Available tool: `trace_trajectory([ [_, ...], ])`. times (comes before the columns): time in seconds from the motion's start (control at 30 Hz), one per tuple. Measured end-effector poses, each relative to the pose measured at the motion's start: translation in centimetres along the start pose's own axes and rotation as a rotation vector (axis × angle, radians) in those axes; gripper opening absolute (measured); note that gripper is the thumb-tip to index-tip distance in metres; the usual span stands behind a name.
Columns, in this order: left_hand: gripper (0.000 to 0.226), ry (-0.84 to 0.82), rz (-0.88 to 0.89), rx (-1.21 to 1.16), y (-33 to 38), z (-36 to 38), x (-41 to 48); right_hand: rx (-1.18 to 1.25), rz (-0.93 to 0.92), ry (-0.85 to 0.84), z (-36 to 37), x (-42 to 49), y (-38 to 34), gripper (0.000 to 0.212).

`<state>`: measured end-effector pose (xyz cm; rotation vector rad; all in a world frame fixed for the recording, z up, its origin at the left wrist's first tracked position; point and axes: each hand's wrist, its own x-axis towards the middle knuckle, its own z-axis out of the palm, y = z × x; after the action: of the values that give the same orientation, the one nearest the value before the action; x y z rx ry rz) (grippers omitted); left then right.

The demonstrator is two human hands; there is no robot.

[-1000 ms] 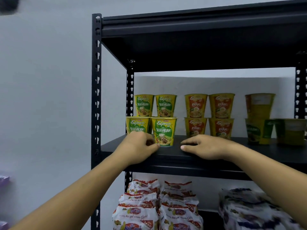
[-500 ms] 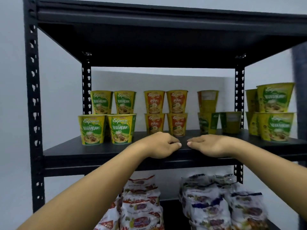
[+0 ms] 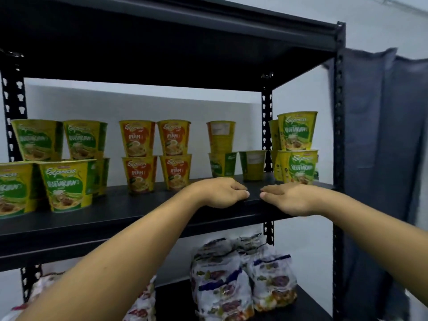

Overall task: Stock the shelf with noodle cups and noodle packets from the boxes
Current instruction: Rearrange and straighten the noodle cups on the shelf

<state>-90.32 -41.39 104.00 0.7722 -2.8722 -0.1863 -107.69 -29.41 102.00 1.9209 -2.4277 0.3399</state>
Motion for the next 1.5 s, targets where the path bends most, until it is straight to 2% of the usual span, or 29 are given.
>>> trace_trajectory([
  [0.3, 0.047, 0.015, -0.005, 0.041, 4.0, 1.8, 5.3, -0.022, -0.151, 0.106, 1.4, -0.3, 5.7, 0.061],
  [0.43, 0.050, 0.031, -0.017, 0.019, 3.9, 2.2, 5.3, -0.079, -0.228, 0.202, 2.4, -0.4, 6.6, 0.062],
  [0.53, 0.048, 0.045, -0.024, 0.012, 3.8, 2.1, 5.4, -0.018, -0.259, 0.289, 2.5, -0.6, 7.2, 0.059],
  [0.63, 0.048, 0.076, -0.012, -0.002, 3.8, 1.8, 5.7, 0.069, -0.266, 0.448, 2.5, -0.8, 8.3, 0.051],
  [0.8, 0.048, 0.294, -0.011, -0.173, 4.9, 1.7, 7.0, 0.297, -0.228, 0.712, 2.3, -0.4, 10.3, 0.040],
  [0.9, 0.051, 0.441, -0.004, -0.242, 6.1, 1.5, 8.4, 0.340, -0.173, 0.833, 2.0, 0.3, 11.2, 0.039],
  [1.07, 0.069, 0.568, -0.033, -0.424, 7.8, 0.7, 10.9, 0.473, -0.092, 0.969, 1.5, 1.2, 11.7, 0.052],
  [1.13, 0.081, 0.585, -0.043, -0.484, 8.5, 0.2, 11.6, 0.545, -0.045, 0.952, 1.2, 1.6, 11.7, 0.068],
  [1.27, 0.095, 0.614, -0.061, -0.568, 10.0, -0.8, 12.8, 0.655, 0.006, 0.807, 0.8, 2.4, 11.7, 0.096],
  [1.33, 0.098, 0.629, -0.058, -0.597, 10.3, -0.8, 13.3, 0.699, -0.008, 0.761, 0.5, 2.6, 11.5, 0.099],
  [1.5, 0.102, 0.634, -0.041, -0.688, 10.5, -0.4, 14.2, 0.730, -0.029, 0.708, 0.6, 2.9, 11.7, 0.091],
])
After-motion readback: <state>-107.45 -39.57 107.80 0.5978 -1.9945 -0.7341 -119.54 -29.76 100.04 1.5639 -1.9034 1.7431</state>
